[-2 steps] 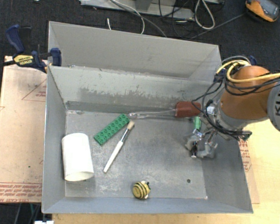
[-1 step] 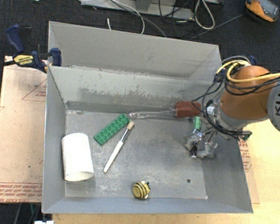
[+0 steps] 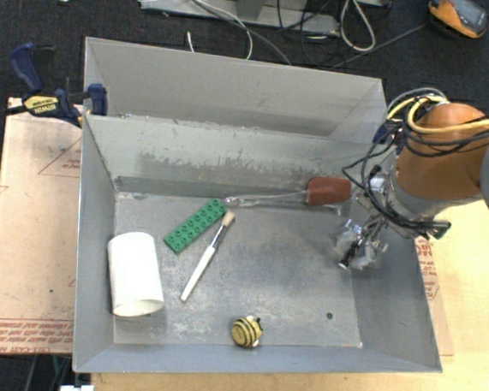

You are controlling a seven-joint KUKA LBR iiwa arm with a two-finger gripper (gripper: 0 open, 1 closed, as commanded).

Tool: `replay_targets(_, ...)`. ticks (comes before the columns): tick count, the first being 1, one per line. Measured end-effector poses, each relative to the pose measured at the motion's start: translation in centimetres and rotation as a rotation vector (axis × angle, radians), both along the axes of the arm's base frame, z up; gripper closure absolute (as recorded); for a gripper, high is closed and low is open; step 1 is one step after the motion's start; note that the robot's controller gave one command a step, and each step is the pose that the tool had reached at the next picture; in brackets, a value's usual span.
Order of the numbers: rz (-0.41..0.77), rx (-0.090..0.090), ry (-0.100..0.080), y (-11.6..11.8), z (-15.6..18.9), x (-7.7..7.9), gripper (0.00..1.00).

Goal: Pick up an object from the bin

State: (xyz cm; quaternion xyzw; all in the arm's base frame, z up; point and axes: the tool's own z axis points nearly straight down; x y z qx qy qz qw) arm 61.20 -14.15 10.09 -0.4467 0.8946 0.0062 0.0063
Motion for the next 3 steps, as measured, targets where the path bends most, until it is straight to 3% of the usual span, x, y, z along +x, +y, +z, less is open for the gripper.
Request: replay_targets(3,-0.006,0.001,-0.005,0.1,6.9,0.1,1.00)
